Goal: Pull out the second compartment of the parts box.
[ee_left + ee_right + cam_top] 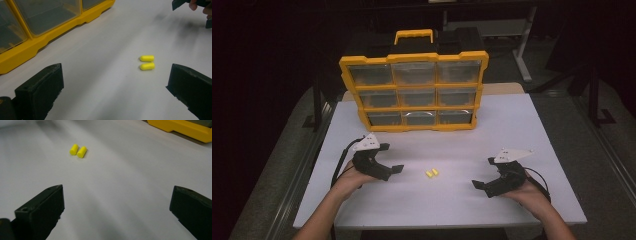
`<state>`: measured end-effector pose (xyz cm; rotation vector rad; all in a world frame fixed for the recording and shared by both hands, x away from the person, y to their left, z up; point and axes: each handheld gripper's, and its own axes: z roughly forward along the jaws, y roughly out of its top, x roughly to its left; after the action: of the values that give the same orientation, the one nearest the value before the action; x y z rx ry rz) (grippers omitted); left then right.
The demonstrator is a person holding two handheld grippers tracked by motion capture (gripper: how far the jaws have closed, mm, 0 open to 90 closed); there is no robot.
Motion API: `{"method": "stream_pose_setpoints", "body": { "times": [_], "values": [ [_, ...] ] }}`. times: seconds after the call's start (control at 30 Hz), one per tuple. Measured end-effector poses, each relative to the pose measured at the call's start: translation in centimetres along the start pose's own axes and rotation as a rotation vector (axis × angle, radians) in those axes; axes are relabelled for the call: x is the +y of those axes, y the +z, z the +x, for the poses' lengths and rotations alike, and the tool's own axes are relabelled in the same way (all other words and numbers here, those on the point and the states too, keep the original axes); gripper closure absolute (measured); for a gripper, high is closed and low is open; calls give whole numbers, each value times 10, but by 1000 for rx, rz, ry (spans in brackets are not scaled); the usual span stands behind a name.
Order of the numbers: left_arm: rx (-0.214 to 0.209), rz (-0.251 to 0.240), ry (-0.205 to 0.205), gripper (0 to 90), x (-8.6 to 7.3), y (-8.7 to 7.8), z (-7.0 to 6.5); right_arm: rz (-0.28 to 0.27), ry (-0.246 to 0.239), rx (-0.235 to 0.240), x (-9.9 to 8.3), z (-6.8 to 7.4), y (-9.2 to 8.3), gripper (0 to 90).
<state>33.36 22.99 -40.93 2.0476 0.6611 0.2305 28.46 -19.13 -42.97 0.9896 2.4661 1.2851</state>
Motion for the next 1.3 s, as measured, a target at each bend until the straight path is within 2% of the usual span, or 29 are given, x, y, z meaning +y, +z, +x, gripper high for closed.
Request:
{"method": "stream_pose_setpoints", "body": {
  "times": [0.4,0.9,1.3],
  "values": [
    [-2,2,11,0,6,7,-1,1,0,-5,0,-1,0,0],
    [7,-19,20,0,16,14,-1,1,-1,-7,0,-1,1,0],
    [6,-22,11,0,18,19,1,0,-2,-7,0,-2,0,0]
  ]
}}
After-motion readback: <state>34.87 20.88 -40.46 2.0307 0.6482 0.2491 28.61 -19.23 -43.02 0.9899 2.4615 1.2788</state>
